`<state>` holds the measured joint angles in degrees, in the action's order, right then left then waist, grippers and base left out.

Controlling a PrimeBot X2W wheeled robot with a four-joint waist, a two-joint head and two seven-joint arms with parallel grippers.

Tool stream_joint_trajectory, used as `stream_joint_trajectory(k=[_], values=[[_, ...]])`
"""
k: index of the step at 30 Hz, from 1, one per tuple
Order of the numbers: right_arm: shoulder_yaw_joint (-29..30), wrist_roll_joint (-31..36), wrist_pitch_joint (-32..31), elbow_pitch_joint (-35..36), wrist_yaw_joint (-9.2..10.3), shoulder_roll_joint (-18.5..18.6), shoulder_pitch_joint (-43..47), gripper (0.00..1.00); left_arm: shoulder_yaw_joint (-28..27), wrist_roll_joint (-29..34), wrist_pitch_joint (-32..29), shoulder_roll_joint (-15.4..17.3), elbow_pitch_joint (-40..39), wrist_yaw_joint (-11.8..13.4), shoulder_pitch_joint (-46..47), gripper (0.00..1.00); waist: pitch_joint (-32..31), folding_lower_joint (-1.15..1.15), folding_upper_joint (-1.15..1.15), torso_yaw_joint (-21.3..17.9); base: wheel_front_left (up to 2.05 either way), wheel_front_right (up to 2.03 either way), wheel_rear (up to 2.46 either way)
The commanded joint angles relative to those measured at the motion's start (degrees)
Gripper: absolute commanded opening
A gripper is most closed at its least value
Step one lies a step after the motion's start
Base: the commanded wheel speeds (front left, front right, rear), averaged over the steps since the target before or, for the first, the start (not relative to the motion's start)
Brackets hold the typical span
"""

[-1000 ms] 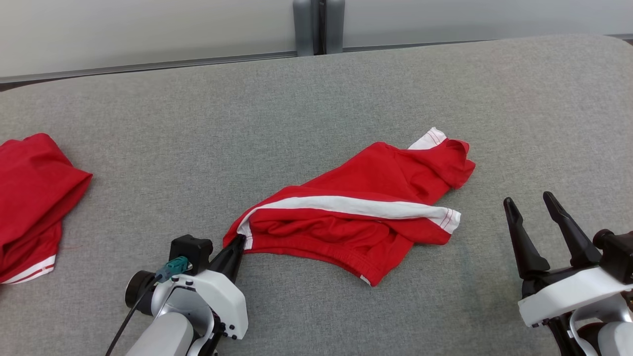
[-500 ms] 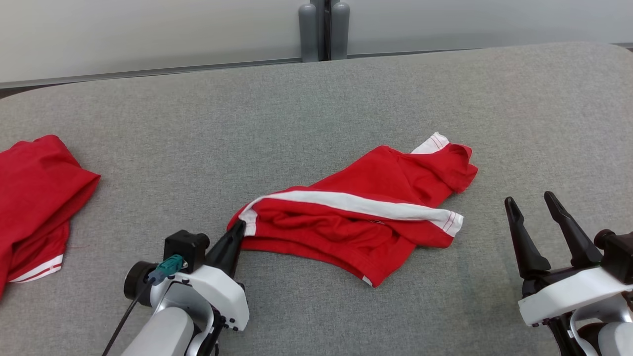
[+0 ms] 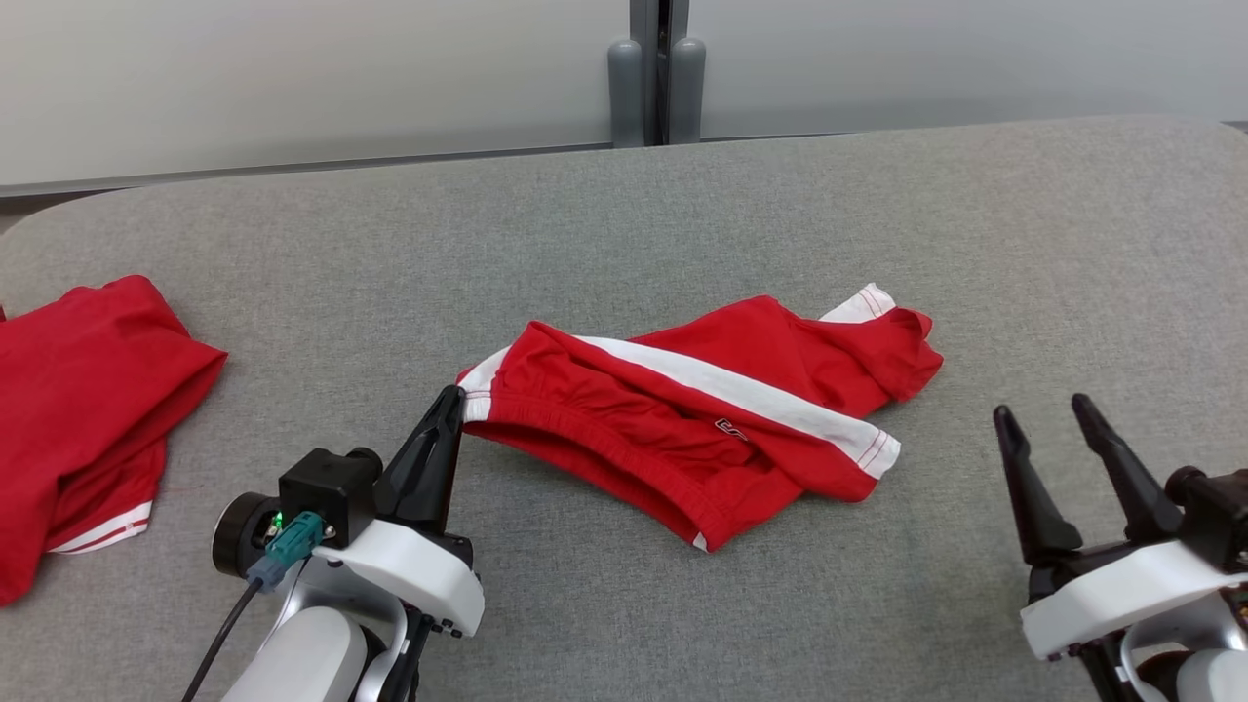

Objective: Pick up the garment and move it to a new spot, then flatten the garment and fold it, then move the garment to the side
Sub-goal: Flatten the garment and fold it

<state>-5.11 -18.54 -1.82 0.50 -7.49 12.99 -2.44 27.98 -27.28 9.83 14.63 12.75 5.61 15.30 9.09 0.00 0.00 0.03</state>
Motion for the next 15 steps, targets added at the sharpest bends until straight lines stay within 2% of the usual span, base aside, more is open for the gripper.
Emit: stream_joint_trajectory(k=[1, 8, 15], values=[[-0.4, -0.4, -0.3, -0.2, 0.00, 0.2, 0.2, 1.00, -0.1, 0.3, -0.2, 0.5, -0.6, 0.4, -0.6, 0.00, 0.0, 0.00, 0.00, 0.1, 0.00, 0.00, 0.00], [-7.8, -2.6, -1.2, -5.8, 0.00, 1.2, -1.9, 1.00, 0.4, 0.1, -1.4, 0.8, -2.8, 1.1, -0.7, 0.00, 0.5, 0.00, 0.00, 0.9, 0.00, 0.00, 0.00], [-14.0, -6.0, 1.3, -18.1, 0.00, 1.1, -8.4, 1.00, 1.4, 0.4, -1.5, 0.0, -2.4, 0.6, 0.7, 0.00, 1.2, 0.00, 0.00, 2.1, 0.00, 0.00, 0.00]])
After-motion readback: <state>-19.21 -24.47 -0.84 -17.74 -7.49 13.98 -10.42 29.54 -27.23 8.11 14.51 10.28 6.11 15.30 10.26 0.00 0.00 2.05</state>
